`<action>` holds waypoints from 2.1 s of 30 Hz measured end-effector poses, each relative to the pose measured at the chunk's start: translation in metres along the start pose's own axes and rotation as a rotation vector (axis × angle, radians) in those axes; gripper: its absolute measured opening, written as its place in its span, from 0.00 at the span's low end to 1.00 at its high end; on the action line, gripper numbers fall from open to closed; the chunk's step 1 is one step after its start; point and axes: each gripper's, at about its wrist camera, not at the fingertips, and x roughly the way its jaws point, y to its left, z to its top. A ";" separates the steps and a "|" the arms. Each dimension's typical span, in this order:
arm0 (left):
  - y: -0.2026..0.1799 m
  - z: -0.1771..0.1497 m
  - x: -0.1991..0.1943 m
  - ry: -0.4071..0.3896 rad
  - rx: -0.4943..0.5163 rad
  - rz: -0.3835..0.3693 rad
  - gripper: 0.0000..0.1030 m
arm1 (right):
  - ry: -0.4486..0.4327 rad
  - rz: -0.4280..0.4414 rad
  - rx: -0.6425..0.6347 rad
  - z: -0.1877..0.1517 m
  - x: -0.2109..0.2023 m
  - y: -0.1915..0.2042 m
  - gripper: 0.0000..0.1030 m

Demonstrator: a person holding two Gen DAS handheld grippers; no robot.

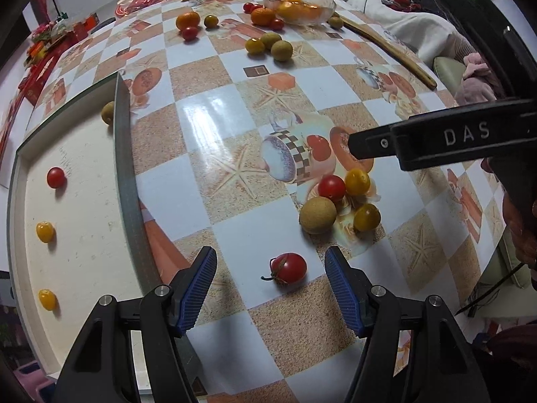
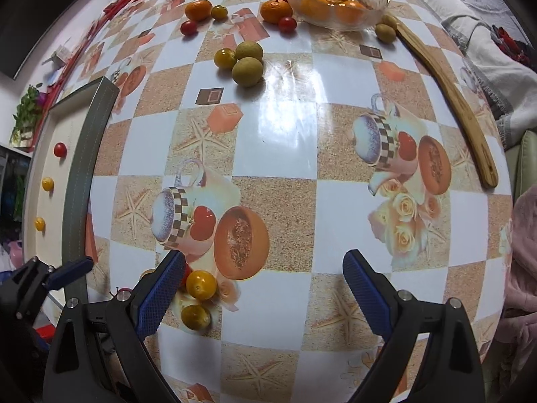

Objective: Organize fruits
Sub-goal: 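Move both tools back to the fruit cluster beside the tray, then grasp a red tomato with the left tool while the right tool grasps a yellow tomato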

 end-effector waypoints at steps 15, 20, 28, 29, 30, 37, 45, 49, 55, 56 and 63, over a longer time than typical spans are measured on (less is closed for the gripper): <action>-0.016 -0.002 0.016 0.027 0.070 0.014 0.66 | 0.063 0.119 -0.089 -0.020 0.007 0.012 0.58; -0.019 -0.003 0.016 0.016 0.098 0.017 0.66 | 0.088 0.144 -0.139 -0.025 0.012 0.025 0.53; -0.022 -0.002 0.020 0.018 0.117 0.031 0.56 | 0.092 0.192 -0.175 -0.022 0.015 0.037 0.23; -0.022 -0.002 0.020 0.018 0.117 0.033 0.49 | 0.089 0.199 -0.168 -0.022 0.014 0.037 0.23; -0.022 -0.002 0.020 0.018 0.117 0.035 0.48 | 0.088 0.204 -0.155 -0.022 0.014 0.035 0.23; -0.019 -0.003 0.018 0.013 0.125 0.037 0.26 | 0.076 0.204 -0.094 -0.020 0.010 0.020 0.23; -0.003 -0.001 0.007 0.031 -0.005 -0.029 0.21 | 0.051 0.207 -0.089 -0.020 -0.001 0.018 0.23; 0.011 0.006 -0.007 0.000 -0.061 -0.051 0.21 | 0.041 0.204 -0.106 -0.016 -0.005 0.024 0.23; 0.023 0.004 -0.008 -0.003 -0.090 -0.064 0.21 | 0.036 0.193 -0.120 -0.009 -0.006 0.029 0.23; 0.024 0.002 -0.007 0.001 -0.095 -0.068 0.21 | 0.037 0.192 -0.120 -0.008 -0.006 0.029 0.23; 0.032 0.000 -0.013 -0.009 -0.130 -0.079 0.21 | 0.040 0.195 -0.119 -0.003 -0.006 0.033 0.23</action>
